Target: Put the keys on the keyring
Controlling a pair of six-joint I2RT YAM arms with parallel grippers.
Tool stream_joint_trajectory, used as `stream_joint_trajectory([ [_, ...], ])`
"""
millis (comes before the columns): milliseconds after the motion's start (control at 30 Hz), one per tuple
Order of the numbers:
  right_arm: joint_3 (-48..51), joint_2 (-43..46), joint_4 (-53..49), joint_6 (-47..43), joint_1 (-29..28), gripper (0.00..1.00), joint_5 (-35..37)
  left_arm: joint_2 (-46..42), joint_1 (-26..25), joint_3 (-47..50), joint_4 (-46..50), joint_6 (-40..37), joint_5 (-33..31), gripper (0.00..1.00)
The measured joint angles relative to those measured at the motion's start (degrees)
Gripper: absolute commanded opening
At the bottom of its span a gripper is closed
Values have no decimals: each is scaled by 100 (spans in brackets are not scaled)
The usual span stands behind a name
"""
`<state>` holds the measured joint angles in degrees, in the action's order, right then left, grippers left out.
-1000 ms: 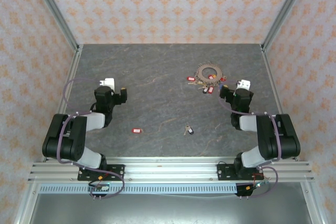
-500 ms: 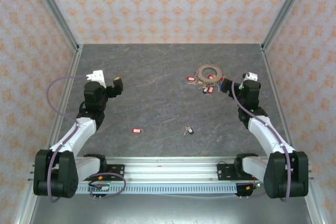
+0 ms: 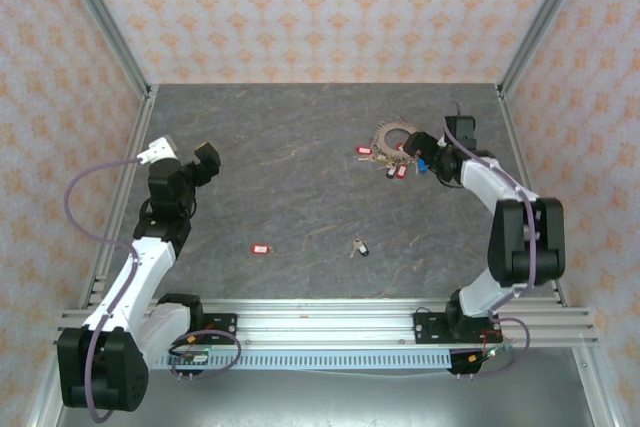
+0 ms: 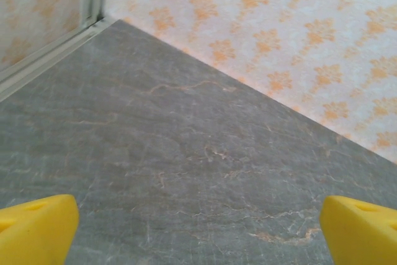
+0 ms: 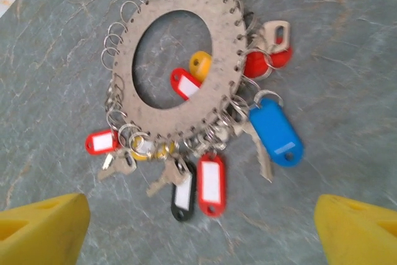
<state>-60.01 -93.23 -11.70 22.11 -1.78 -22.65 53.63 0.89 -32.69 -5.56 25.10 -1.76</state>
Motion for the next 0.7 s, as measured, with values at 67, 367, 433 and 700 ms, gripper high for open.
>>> stream_joint_trajectory([
  [67, -350, -369, -74, 66, -4, 87, -131, 2, 4, -39, 155, 195, 24, 100],
  [367, -1956, -1849, -686, 195, -72, 70, -426, 15, 2, -61, 614, 560, 649, 100],
  [433, -2341, -2157, -846, 188, -122, 70, -459, 15, -2, -61, 623, 599, 909, 100],
  [700, -3746, -3156, -1550, 186, -291, 68, -372, 223, -575, -111, 662, 557, 1517, 100],
])
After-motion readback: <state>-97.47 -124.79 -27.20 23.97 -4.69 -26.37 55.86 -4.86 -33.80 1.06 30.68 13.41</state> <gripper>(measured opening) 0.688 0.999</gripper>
